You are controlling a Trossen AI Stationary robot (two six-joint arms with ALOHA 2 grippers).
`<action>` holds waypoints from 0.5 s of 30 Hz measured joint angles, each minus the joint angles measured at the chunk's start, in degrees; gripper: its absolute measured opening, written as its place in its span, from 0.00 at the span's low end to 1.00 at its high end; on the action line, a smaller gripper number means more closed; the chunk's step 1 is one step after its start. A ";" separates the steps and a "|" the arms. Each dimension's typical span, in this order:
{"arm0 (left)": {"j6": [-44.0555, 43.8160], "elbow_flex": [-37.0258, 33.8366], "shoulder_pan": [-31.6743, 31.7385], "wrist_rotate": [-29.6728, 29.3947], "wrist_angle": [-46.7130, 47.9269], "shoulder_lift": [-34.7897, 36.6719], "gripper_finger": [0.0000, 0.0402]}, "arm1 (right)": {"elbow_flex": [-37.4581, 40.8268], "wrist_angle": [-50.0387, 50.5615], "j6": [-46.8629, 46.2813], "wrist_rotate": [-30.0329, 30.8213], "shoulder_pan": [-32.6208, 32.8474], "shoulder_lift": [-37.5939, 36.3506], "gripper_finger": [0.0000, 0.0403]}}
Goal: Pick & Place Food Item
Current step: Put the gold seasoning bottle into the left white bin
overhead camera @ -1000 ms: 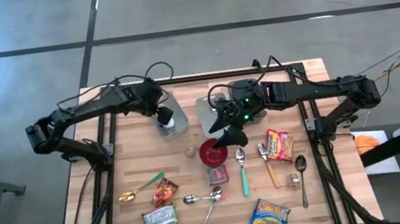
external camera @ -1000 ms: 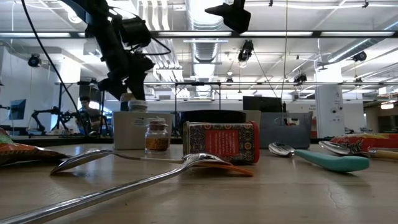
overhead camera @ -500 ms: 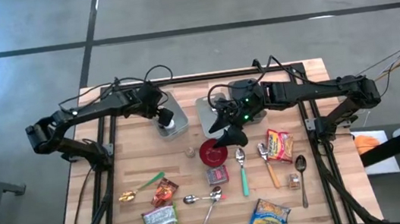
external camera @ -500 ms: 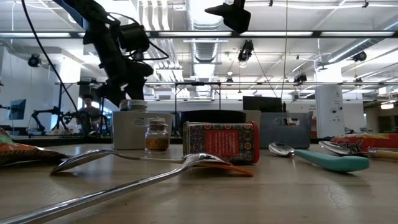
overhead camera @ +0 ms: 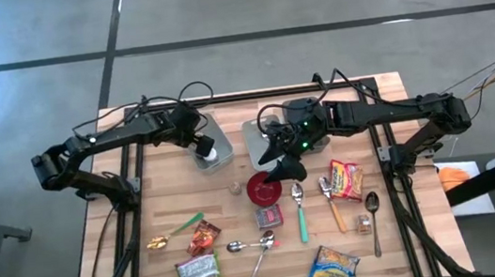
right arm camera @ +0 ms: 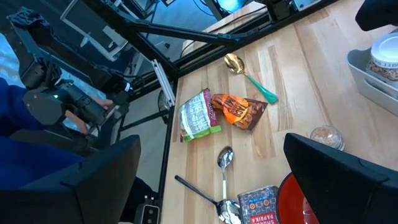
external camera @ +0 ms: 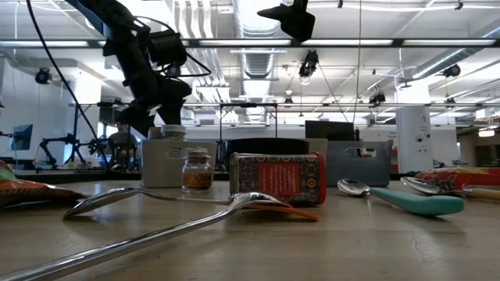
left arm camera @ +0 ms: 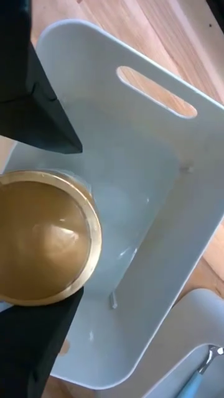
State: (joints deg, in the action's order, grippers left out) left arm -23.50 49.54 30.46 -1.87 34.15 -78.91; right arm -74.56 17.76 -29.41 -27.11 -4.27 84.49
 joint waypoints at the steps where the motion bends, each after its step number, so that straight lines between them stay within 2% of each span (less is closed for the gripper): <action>1: -0.64 0.00 0.00 0.00 0.01 0.00 0.91 | 0.00 0.01 0.00 0.00 0.00 0.00 0.97; 15: -2.07 1.80 0.39 -0.04 1.68 1.08 0.92 | 0.00 0.02 0.00 0.00 0.00 0.00 0.97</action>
State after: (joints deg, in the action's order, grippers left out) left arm -25.57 51.34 30.85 -1.90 35.83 -77.84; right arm -74.56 17.78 -29.41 -27.11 -4.27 84.49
